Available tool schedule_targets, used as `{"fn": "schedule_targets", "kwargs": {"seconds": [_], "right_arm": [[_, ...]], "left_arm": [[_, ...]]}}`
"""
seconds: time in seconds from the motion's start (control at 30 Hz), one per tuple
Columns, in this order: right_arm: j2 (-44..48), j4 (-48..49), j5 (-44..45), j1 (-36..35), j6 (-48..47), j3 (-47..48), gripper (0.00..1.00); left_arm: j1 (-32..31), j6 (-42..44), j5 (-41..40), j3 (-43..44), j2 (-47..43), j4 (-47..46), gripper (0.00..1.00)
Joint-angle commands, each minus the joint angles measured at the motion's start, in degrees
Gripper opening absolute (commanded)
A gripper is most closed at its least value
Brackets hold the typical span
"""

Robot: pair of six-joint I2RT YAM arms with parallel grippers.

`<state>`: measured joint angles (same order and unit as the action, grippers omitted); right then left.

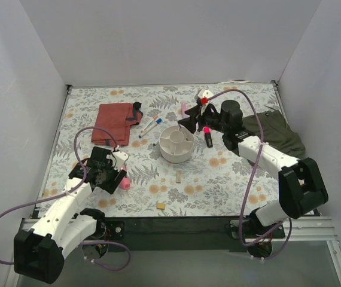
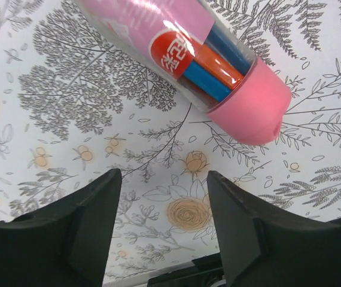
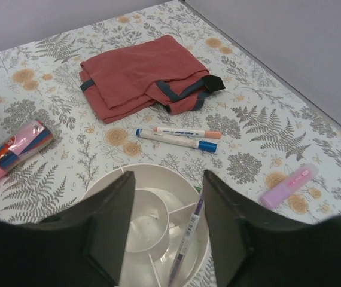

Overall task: Sort the stationery into containers
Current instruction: Pick up the stationery from the center of the board.

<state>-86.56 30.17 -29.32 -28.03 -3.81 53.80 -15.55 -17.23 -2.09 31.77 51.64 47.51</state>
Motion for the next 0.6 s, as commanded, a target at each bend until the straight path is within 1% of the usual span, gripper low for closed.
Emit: {"fn": "schedule_targets", "kwargs": {"seconds": [0.0,0.03,0.07,0.17,0.2,0.23,0.27,0.3,0.33,0.37,0.4,0.43,0.47,0.5,0.53,0.57], "right_arm": [[7.0,-11.9,1.6,1.2,-2.7,3.3,0.65],[7.9,-15.9,2.3,1.3,-4.3,3.2,0.68],[8.6,-18.4,2.4,1.5,-5.5,3.1,0.72],[11.8,-25.0,2.6,1.7,-11.4,1.7,0.73],[13.9,-26.0,2.8,1.9,-13.0,1.0,0.73],[14.9,-27.1,3.2,1.9,-14.2,0.1,0.74],[15.9,-28.8,3.3,2.2,-16.7,-0.3,0.75],[17.3,-29.9,3.3,2.3,-17.8,-0.5,0.75],[17.9,-30.5,3.1,2.4,-18.8,-0.6,0.76],[18.4,-33.7,2.9,2.5,-19.8,-0.6,0.76],[19.1,-34.7,2.8,2.4,-20.9,-0.6,0.76],[19.5,-35.5,2.7,2.4,-21.1,-0.5,0.77],[19.8,-36.3,2.8,2.4,-21.2,-0.6,0.77],[20.6,-37.5,2.7,2.4,-21.1,-0.7,0.77],[21.0,-38.0,2.3,2.5,-21.1,-0.8,0.77],[21.4,-38.3,2.3,2.4,-21.1,-1.0,0.77]], "left_arm": [[0.3,3.4,-1.3,7.1,-3.1,4.4,0.63],[0.2,3.9,-1.3,7.9,-3.2,4.9,0.64],[0.3,6.1,-0.9,9.6,-3.6,5.4,0.68],[0.3,13.9,0.7,10.6,-5.5,5.8,0.7],[0.3,22.6,1.0,9.7,-6.4,4.6,0.71],[0.3,27.1,1.6,9.0,-7.7,3.9,0.72],[0.3,31.8,4.7,8.3,-9.1,3.1,0.72],[1.2,43.9,7.1,6.7,-12.1,1.8,0.74],[2.0,49.3,9.6,6.1,-13.6,0.8,0.75],[3.0,55.3,15.7,5.7,-14.3,0.1,0.76],[5.3,59.7,19.1,6.0,-13.5,-0.5,0.77],[6.5,66.0,22.0,9.1,-11.8,0.0,0.79],[7.6,67.7,25.2,11.5,-8.5,1.1,0.79],[9.9,69.1,29.4,14.3,-5.1,4.6,0.8],[11.2,72.4,30.8,20.8,2.8,6.6,0.8],[12.6,74.7,31.7,23.7,6.7,8.8,0.8]]}}
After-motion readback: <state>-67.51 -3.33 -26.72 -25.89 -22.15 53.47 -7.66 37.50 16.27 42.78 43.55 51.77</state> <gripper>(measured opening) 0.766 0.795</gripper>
